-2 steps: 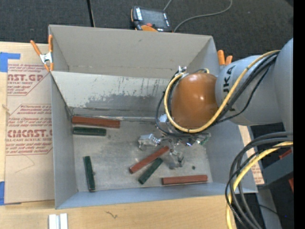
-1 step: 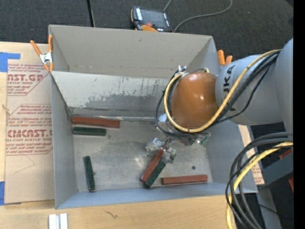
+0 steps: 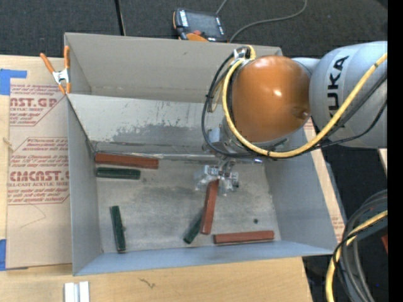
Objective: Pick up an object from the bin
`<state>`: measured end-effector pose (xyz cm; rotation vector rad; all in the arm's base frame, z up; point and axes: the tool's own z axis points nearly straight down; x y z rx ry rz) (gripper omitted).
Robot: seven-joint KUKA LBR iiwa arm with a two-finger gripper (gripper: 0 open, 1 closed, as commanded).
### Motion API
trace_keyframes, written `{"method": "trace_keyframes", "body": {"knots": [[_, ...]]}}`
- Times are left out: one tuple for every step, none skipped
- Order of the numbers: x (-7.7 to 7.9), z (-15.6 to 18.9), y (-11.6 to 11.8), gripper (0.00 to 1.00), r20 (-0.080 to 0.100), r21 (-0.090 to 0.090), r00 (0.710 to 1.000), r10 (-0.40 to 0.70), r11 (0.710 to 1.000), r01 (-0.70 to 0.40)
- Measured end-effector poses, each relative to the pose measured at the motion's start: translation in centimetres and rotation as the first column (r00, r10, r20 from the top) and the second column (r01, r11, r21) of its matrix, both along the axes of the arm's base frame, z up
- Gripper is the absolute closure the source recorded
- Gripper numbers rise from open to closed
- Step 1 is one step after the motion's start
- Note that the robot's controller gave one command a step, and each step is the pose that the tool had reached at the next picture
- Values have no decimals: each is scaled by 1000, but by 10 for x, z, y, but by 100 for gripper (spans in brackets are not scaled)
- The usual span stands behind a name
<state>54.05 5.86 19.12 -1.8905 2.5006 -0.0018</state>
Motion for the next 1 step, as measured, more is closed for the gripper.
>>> {"method": "trace_keyframes", "body": {"knots": [[7, 50, -12, 100, -2, -2, 906, 424, 906, -424]]}}
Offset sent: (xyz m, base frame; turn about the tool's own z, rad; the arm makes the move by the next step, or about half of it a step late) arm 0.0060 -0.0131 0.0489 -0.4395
